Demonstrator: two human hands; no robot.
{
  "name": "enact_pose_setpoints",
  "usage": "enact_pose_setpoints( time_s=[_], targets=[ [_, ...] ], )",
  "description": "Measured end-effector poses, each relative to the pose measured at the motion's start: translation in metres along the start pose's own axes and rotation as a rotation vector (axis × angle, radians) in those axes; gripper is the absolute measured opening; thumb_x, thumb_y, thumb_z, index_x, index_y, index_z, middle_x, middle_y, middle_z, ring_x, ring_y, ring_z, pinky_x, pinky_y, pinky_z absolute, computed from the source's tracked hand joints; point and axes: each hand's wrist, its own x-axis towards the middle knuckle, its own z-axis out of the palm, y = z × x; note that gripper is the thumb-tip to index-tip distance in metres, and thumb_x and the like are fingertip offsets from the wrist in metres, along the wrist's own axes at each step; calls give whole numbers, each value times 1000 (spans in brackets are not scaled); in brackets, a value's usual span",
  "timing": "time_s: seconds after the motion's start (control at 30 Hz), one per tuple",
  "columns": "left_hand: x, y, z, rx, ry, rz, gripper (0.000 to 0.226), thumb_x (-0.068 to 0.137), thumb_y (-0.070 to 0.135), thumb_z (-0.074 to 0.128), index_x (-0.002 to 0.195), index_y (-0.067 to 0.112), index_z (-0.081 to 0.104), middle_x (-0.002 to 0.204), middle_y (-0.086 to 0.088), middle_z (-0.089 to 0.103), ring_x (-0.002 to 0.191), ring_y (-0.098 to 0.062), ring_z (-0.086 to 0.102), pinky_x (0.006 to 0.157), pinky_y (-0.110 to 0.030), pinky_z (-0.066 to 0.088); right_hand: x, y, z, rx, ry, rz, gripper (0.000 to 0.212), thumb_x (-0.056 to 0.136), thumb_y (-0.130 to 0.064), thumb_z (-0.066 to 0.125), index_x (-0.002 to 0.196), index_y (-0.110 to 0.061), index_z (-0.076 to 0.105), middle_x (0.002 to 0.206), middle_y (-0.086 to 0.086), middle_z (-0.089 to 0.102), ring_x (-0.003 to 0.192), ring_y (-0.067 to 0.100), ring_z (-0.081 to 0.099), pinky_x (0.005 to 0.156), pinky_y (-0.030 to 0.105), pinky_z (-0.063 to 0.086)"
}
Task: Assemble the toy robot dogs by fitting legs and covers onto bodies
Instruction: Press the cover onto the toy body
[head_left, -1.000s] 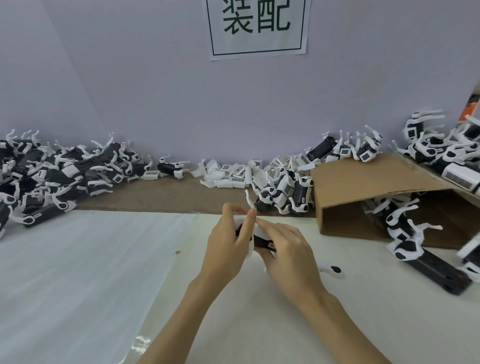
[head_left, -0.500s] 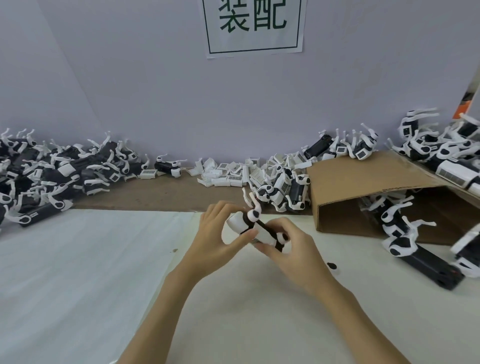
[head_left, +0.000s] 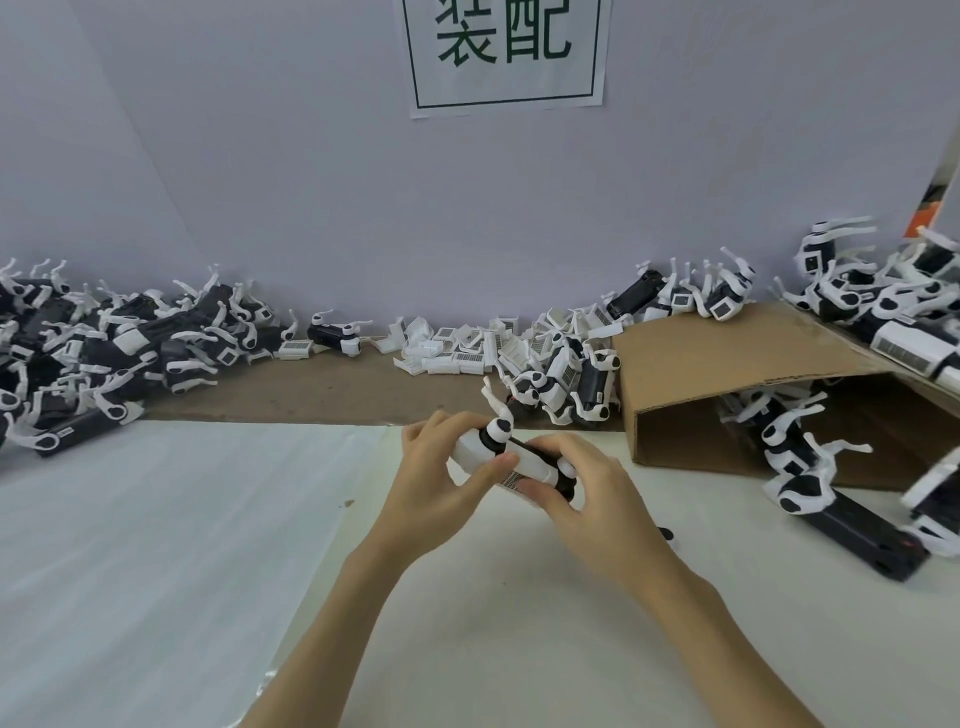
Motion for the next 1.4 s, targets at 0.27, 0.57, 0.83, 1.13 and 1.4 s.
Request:
enact_pose_setpoints(
  time_s=[0.27, 0.57, 0.83, 1.13, 1.4],
  targets=[
    [-2, -7, -4, -112, -158, -238, 44, 76, 74, 74, 113, 49, 72, 113, 20, 65, 126, -22, 54, 105, -30, 46, -2, -1, 6, 71, -137, 151, 22, 99, -43, 66, 114, -28, 72, 100, -12, 70, 88, 10, 65, 77, 36, 54],
    [3, 0, 0, -185, -50, -375, 34, 74, 76, 70, 89, 46, 79, 83, 10, 78, 93, -17, 68, 88, -47, 56, -4, -9, 4, 21, -226, 207, 42, 92, -48, 74, 130, -38, 60, 116, -19, 63, 106, 2, 62, 87, 17, 51],
    [-3, -6, -6, -218, -195, -259, 46, 83, 66, 69, 123, 43, 67, 125, 19, 68, 124, -4, 59, 101, -32, 50, -6, -10, 2, 301, -302, 266, 19, 99, -47, 59, 115, -40, 63, 87, -2, 70, 79, 17, 64, 73, 30, 49],
    [0, 22, 25, 31, 170, -348, 56, 67, 78, 74, 76, 25, 62, 65, 9, 65, 63, -9, 58, 59, -27, 46, -11, -15, 21, -304, -19, 68, 46, 99, -35, 68, 142, -22, 56, 120, -7, 66, 108, 18, 60, 89, 30, 47],
    [0, 23, 14, -278, 75, -289, 54, 102, 68, 44, 94, 24, 74, 83, 6, 74, 76, -17, 67, 73, -32, 53, -9, -7, 23, 2, 10, 212, 29, 98, -24, 69, 123, -37, 62, 97, -17, 73, 87, 10, 67, 72, 27, 54]
  ],
)
